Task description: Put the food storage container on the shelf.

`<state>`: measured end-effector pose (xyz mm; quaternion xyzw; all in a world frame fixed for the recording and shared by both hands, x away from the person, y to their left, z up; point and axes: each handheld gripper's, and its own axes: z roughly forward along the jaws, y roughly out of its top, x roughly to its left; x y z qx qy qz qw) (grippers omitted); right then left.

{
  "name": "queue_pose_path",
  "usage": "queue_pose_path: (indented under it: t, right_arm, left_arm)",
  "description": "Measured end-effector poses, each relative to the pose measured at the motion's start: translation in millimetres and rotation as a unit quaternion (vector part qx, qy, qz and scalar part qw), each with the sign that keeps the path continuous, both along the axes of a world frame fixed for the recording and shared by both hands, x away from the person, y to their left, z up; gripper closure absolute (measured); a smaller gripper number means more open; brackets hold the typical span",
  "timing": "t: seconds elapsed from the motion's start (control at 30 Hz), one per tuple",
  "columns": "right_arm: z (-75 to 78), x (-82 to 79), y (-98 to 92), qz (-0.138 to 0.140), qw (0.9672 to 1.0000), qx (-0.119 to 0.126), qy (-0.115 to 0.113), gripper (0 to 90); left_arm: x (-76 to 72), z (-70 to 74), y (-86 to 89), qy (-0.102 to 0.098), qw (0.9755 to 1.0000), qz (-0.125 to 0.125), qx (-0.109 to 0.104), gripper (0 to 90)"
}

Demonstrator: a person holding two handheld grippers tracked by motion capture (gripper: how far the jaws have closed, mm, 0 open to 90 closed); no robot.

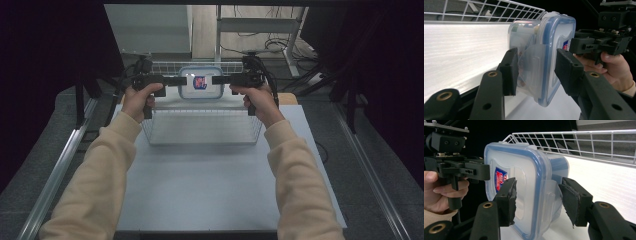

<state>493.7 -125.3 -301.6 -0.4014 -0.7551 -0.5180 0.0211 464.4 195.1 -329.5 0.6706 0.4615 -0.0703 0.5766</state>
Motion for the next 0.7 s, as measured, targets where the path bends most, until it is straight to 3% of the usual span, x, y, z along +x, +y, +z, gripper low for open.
queue_pose_path:
  t: [0.43,0.53,0.7]
  right_arm:
    - [-10.0,20.8,-0.7,-0.008,0.9993,-0.003,0.037,47.2]
    - [-10.8,27.3,0.0,-0.017,0.9979,0.005,0.062,47.5]
    - [-14.1,40.0,-0.3,-0.03,0.9937,0.016,0.106,47.2]
  left_arm:
    - [21.0,-13.8,-0.8,0.036,0.9992,0.005,-0.017,53.8]
    - [27.8,-16.0,1.1,0.059,0.9977,0.011,-0.032,53.5]
    - [37.4,-17.5,0.7,0.081,0.996,0.016,-0.034,51.8]
